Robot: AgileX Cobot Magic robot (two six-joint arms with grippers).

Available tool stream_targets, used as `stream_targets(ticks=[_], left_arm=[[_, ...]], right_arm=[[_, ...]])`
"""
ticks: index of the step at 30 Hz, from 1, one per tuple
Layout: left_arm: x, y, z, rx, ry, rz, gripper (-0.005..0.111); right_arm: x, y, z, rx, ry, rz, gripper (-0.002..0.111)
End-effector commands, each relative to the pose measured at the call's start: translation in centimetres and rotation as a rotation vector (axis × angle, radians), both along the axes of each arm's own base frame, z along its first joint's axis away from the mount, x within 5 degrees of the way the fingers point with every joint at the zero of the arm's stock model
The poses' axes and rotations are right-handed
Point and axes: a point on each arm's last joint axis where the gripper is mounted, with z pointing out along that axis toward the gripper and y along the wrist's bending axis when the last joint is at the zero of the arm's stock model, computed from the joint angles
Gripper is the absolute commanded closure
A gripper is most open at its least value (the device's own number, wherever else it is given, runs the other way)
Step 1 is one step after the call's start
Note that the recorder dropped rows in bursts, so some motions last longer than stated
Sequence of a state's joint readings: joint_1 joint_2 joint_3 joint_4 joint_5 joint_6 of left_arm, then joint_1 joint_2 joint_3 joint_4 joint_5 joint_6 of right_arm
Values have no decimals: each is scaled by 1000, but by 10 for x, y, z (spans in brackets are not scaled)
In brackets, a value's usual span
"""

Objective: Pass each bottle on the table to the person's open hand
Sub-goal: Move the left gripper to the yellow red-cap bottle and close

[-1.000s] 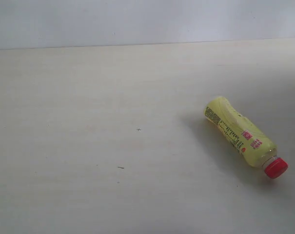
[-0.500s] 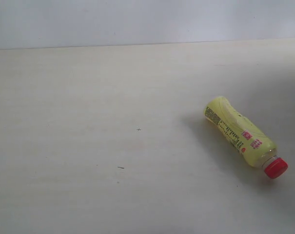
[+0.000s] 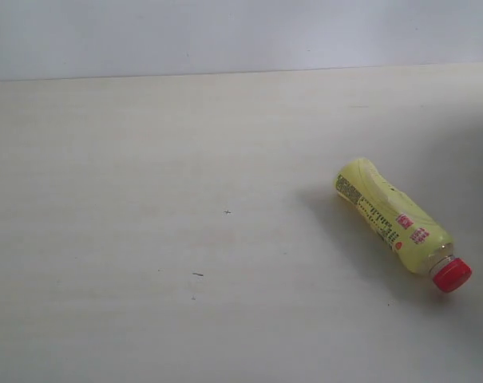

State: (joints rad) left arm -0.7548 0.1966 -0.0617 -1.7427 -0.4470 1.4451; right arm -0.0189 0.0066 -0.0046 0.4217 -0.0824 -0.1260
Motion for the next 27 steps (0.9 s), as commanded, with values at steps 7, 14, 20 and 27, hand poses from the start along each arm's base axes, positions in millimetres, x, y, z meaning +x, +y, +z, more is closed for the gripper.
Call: stream_targets(ticks=[7,14,20,27], left_arm=[[0,0,-2,-3,3,1,106],[0,0,-2,-2,3,1,106],[0,0,-2,-2,3,1,106],[0,0,-2,-2,3,1,106]], right_arm=[[-18,-9,53,208,-431,-30,108],[37,1,162,55,-125,30,108],[130,5,199,-173,506,101,108],[216,24,158,-288,1021,484,108]])
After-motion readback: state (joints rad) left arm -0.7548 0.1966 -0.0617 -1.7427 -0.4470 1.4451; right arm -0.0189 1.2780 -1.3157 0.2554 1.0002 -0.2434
